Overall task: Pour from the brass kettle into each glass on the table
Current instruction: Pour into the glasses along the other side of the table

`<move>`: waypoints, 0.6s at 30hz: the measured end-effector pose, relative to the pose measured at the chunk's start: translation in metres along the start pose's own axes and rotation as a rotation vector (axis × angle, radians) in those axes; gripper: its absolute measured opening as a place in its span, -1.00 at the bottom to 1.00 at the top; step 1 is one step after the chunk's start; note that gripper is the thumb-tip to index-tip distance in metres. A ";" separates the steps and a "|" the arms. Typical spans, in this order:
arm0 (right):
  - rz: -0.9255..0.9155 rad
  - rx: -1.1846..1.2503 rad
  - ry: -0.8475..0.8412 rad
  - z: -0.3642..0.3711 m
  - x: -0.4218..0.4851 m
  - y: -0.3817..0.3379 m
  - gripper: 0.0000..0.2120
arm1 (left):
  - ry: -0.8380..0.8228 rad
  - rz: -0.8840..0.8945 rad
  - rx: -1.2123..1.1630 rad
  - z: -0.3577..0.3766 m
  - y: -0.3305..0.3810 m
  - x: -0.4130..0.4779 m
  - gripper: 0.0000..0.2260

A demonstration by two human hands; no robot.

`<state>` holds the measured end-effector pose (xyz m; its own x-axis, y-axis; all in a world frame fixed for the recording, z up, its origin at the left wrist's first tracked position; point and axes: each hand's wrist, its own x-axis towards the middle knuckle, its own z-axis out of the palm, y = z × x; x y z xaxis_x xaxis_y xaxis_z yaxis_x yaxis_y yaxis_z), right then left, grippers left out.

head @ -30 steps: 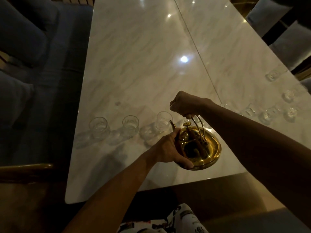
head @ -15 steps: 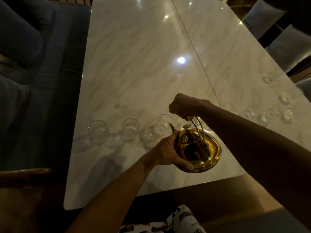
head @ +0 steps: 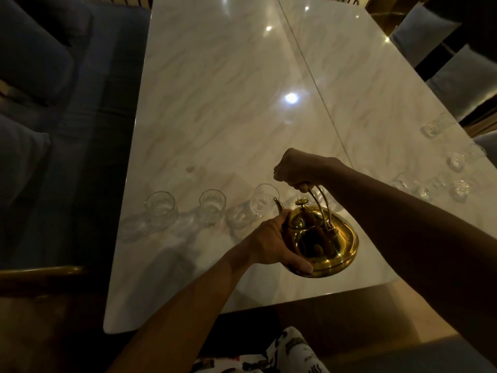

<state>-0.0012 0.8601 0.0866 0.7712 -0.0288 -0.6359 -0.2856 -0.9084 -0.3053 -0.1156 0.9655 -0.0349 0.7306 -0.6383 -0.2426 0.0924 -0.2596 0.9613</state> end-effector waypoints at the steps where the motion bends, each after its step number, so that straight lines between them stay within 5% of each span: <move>1: -0.001 -0.002 -0.003 0.000 0.000 0.000 -0.70 | -0.002 -0.005 0.001 -0.001 0.000 0.000 -0.11; 18: 0.030 -0.025 0.016 -0.004 -0.006 -0.002 -0.77 | -0.021 -0.018 -0.015 0.003 0.007 0.002 -0.13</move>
<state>-0.0027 0.8602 0.0938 0.7719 -0.0624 -0.6327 -0.2944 -0.9171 -0.2688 -0.1151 0.9604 -0.0291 0.7145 -0.6486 -0.2622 0.1156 -0.2602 0.9586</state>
